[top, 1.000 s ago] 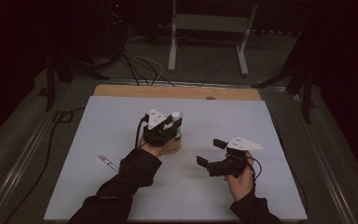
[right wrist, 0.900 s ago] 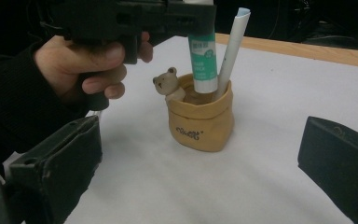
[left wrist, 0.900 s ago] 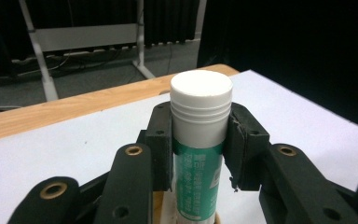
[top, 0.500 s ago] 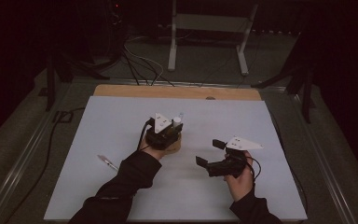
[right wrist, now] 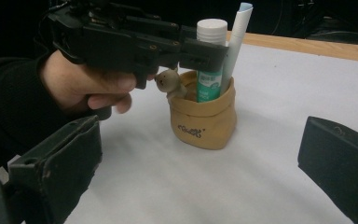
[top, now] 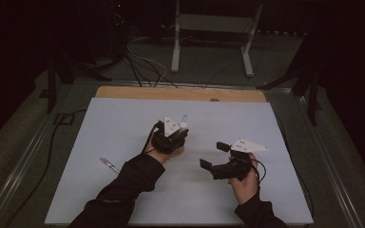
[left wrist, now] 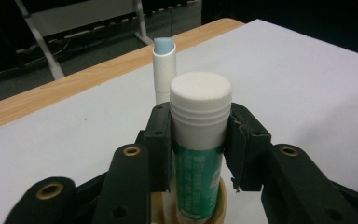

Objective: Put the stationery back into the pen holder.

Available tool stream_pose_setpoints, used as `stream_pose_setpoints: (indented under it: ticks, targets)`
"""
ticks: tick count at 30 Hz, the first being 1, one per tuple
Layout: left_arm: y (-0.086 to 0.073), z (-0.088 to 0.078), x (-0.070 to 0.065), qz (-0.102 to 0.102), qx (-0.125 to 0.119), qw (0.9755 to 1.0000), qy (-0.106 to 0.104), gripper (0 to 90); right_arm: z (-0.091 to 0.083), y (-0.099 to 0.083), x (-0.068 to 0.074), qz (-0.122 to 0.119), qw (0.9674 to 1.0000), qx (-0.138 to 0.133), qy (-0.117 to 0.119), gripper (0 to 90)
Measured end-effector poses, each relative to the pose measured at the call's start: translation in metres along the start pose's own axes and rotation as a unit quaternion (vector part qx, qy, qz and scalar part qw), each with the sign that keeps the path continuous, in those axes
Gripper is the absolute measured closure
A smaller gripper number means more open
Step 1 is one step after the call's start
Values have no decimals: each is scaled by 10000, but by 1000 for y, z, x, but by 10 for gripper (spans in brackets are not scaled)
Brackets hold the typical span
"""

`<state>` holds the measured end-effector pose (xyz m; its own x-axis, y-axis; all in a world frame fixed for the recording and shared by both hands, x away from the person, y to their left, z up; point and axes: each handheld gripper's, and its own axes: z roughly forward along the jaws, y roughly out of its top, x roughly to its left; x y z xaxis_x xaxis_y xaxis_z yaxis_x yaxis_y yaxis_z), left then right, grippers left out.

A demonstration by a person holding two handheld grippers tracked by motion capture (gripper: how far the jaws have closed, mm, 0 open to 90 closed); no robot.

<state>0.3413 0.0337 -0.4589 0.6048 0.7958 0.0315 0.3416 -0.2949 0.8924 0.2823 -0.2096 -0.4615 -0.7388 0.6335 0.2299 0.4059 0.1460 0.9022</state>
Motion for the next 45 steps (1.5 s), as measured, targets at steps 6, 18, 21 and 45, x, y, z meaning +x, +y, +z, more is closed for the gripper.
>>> stream_pose_setpoints:
  ticks: [6,18,21,45]
  targets:
    - [11,-14,3,-132,-271,9994,-197,476,-2,1,-1,-29,9999,-116,77,0]
    - [23,-56,19,-352,-619,9891,-1288,124,2,1,1,-7,9999,-5,165,0]
    - [23,-67,24,-438,-721,9853,-1487,14,4,2,4,-70,9997,-24,219,0]
    - [10,-143,56,-186,-1369,9838,-1145,6,64,15,72,-734,9924,175,970,0]
